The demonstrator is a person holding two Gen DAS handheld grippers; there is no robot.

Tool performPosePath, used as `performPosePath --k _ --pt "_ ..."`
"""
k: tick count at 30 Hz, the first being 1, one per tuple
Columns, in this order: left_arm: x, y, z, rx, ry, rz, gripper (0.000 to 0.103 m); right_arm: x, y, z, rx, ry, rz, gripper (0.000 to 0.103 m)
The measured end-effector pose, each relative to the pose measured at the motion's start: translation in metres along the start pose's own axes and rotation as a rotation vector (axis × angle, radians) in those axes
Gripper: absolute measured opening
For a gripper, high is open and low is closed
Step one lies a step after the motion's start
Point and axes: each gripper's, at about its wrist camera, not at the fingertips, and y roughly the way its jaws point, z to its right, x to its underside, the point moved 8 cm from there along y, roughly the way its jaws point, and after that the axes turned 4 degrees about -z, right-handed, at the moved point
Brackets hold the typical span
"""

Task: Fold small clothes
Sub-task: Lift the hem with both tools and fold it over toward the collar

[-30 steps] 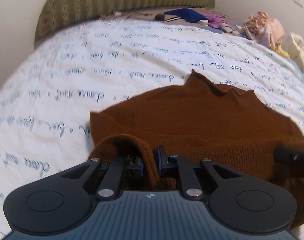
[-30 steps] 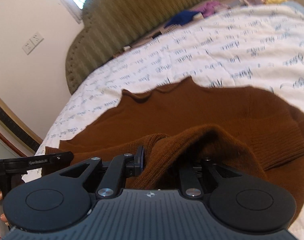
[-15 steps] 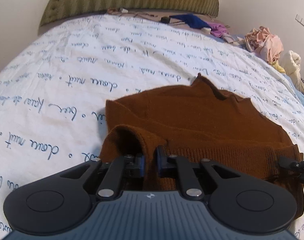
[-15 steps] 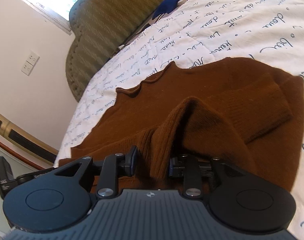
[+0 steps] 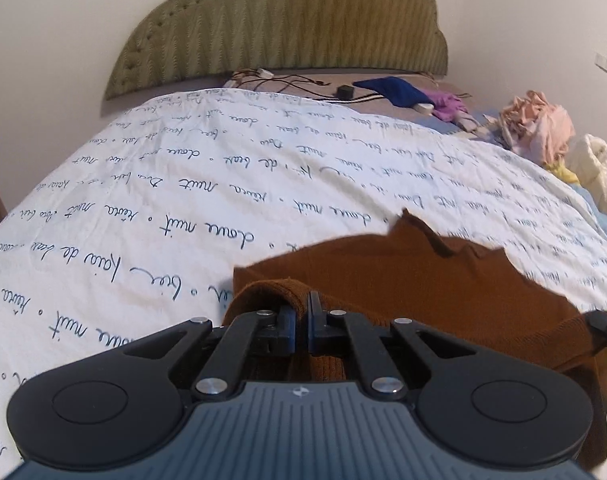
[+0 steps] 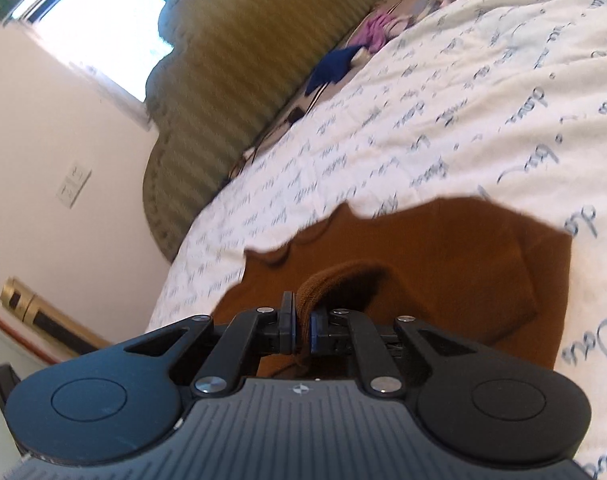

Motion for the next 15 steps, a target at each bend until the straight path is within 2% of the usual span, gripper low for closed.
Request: performPosePath --k 3,7,10,11,12,14,15 --pt "-0.007 0.019 -0.001 -0.011 -0.031 -0.018 0.005 -0.013 0.008 0.009 -0.008 0.058 0.024 0.012" --pt "-0.007 0.051 -0.007 -0.023 -0.087 -0.084 0.007 -0.020 0.029 0.023 0.000 0.141 0.020 0.014" --pt "-0.005 0.063 -0.014 0.026 -0.156 -0.136 0.007 -0.016 0.047 0.033 0.033 0.179 -0.006 0.021" --pt "-0.004 0.064 -0.017 0.046 -0.187 -0.146 0.007 -0.015 0.051 0.034 0.040 0.182 -0.009 0.028" --pt "-0.004 0.064 -0.020 0.071 -0.210 -0.152 0.007 -0.014 0.053 0.035 0.039 0.185 -0.012 0.037" --pt "-0.005 0.061 -0.024 0.125 -0.254 -0.159 0.008 -0.014 0.054 0.036 0.016 0.206 -0.017 0.045" --pt "-0.007 0.059 -0.026 0.144 -0.273 -0.159 0.008 -0.015 0.053 0.035 -0.004 0.213 -0.019 0.045"
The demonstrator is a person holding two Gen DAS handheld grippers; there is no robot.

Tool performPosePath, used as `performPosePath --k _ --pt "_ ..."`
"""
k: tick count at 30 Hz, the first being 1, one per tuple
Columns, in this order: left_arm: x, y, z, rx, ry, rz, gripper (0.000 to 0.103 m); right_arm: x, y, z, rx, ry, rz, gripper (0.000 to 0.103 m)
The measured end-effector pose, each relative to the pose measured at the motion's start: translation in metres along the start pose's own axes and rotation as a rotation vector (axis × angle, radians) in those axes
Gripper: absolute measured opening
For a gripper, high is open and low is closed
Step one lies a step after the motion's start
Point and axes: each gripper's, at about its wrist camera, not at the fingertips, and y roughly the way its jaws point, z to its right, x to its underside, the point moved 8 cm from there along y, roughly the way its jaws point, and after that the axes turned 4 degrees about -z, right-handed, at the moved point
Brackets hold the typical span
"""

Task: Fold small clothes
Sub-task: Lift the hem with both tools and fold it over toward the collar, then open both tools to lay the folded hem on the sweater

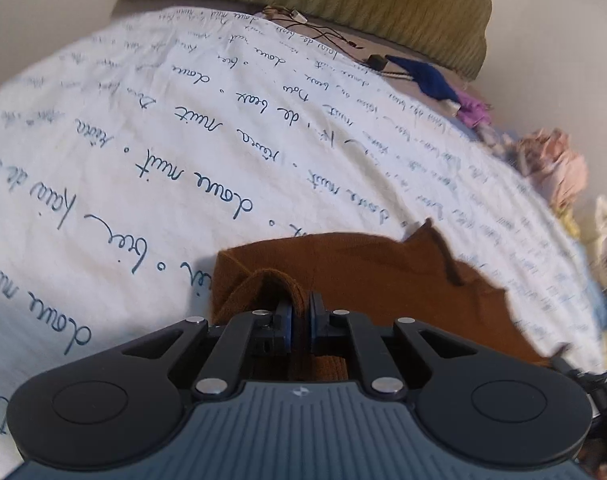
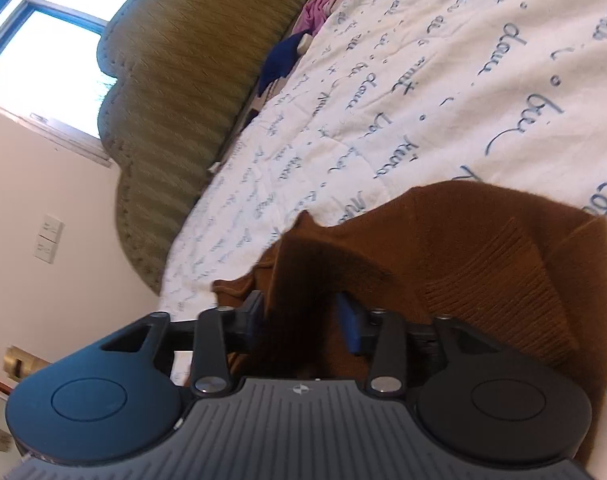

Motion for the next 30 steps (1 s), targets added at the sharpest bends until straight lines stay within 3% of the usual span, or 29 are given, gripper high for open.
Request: performPosePath --k 7,11,16,19,21,22,26,30 --pt "-0.012 -0.005 -0.011 0.022 -0.106 0.024 0.009 -0.004 0.000 -0.005 0.007 -0.016 0.007 0.051" --pt "-0.012 -0.012 -0.012 -0.072 -0.063 0.087 0.009 0.006 -0.002 -0.014 0.013 -0.068 -0.015 0.058" --pt "-0.007 -0.025 -0.009 -0.162 0.031 0.138 0.011 0.032 -0.010 -0.044 0.052 -0.241 -0.044 0.068" --pt "0.000 -0.026 -0.006 -0.222 0.093 0.147 0.028 0.056 -0.009 -0.064 0.079 -0.375 -0.077 0.074" --pt "0.007 -0.026 -0.004 -0.260 0.137 0.163 0.060 0.074 -0.005 -0.074 0.117 -0.470 -0.099 0.078" --pt "0.010 -0.027 -0.002 -0.281 0.163 0.183 0.065 0.082 -0.003 -0.078 0.140 -0.512 -0.105 0.079" --pt "0.022 -0.025 0.008 -0.359 0.275 0.209 0.067 0.108 0.004 -0.083 0.243 -0.682 -0.110 0.085" --pt "0.031 -0.018 0.009 -0.369 0.293 0.182 0.067 0.118 0.011 -0.075 0.354 -0.780 -0.096 0.087"
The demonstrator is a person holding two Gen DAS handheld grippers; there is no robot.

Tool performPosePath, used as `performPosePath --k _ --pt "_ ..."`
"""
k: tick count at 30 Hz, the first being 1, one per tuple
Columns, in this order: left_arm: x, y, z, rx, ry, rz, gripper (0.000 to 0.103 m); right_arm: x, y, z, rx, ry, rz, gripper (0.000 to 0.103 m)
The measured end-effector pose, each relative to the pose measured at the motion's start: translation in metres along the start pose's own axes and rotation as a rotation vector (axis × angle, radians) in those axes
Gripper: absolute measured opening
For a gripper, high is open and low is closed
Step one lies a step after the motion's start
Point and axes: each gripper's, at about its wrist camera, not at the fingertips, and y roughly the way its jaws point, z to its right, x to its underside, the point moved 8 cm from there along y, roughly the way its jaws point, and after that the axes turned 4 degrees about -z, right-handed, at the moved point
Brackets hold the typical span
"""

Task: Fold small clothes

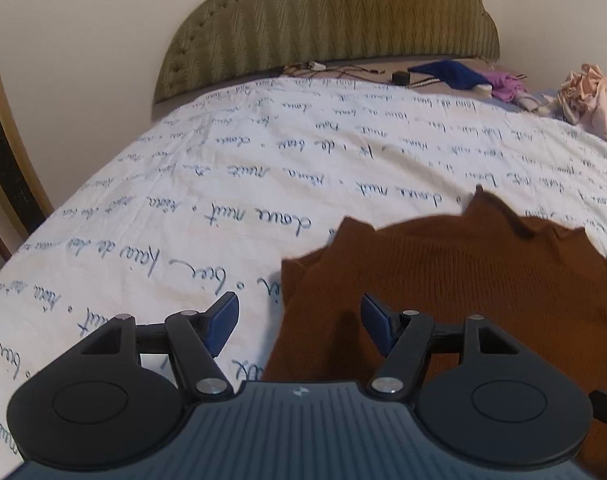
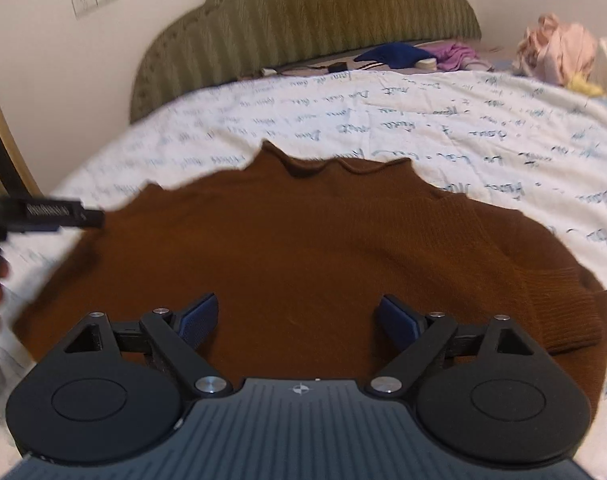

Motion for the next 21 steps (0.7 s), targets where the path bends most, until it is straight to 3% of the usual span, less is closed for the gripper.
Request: performPosePath --k 12,21 --pt "0.018 0.011 0.001 -0.029 0.030 -0.037 0.071 0.019 0.009 -0.005 0.060 -0.077 0.030 0.100" --pt "0.026 0.013 0.000 -0.038 0.037 -0.035 0.075 0.023 0.009 -0.005 0.065 -0.078 0.085 0.103"
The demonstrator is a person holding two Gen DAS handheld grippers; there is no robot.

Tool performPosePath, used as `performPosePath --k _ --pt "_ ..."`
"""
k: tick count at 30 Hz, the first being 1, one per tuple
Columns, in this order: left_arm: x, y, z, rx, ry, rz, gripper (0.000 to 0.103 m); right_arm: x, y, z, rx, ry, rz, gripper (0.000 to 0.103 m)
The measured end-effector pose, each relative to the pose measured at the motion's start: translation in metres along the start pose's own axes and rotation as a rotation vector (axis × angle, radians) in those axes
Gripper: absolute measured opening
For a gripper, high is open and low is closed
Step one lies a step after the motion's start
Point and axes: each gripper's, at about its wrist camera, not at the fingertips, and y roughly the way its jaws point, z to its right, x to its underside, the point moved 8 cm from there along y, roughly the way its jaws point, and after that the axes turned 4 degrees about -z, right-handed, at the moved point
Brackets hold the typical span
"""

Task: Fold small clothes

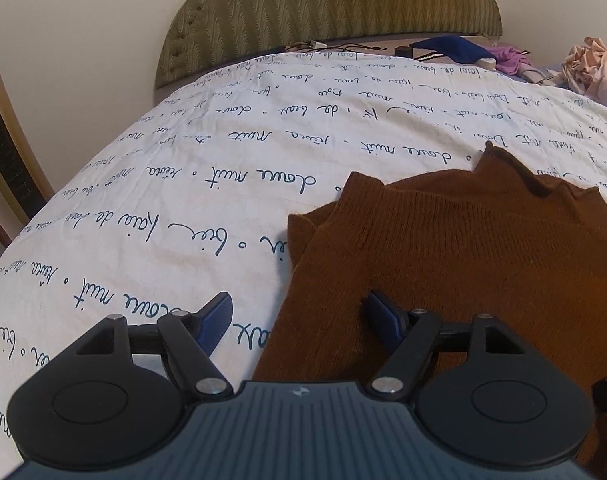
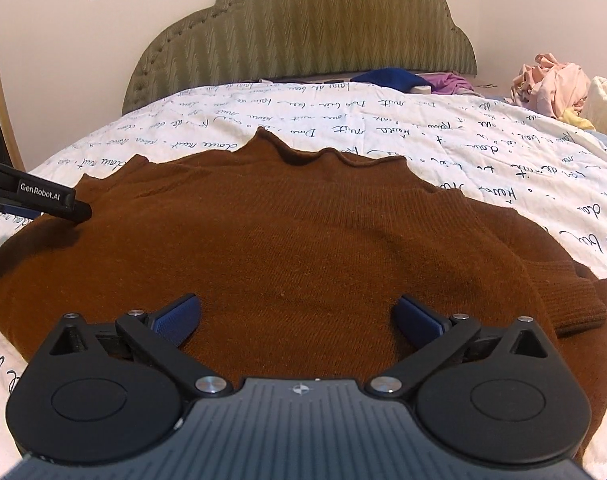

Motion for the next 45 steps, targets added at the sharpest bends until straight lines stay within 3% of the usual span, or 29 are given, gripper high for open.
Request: performPosePath --k 9,16,24,32,40,45 --pt "0.008 -0.004 0.001 -0.037 0.005 0.051 0.080 0.002 0.000 0.000 -0.001 0.001 0.020 0.103" --pt "0.018 -0.040 0.011 -0.032 0.020 0.136 0.080 0.003 -0.001 -0.001 0.007 -0.005 0.022 0.103" --pt "0.048 -0.036 0.020 -0.026 0.034 0.116 0.081 0.003 -0.002 -0.002 0.015 -0.013 0.023 0.103" --pt "0.057 -0.035 0.027 -0.056 0.067 0.170 0.083 0.003 -0.002 -0.003 0.018 -0.017 0.021 0.103" --pt "0.060 -0.029 0.017 -0.009 -0.015 0.161 0.087 0.003 -0.001 -0.004 0.018 -0.017 0.021 0.103" --pt "0.061 -0.029 0.017 -0.027 -0.018 0.167 0.091 0.003 -0.001 -0.004 0.019 -0.017 0.020 0.103"
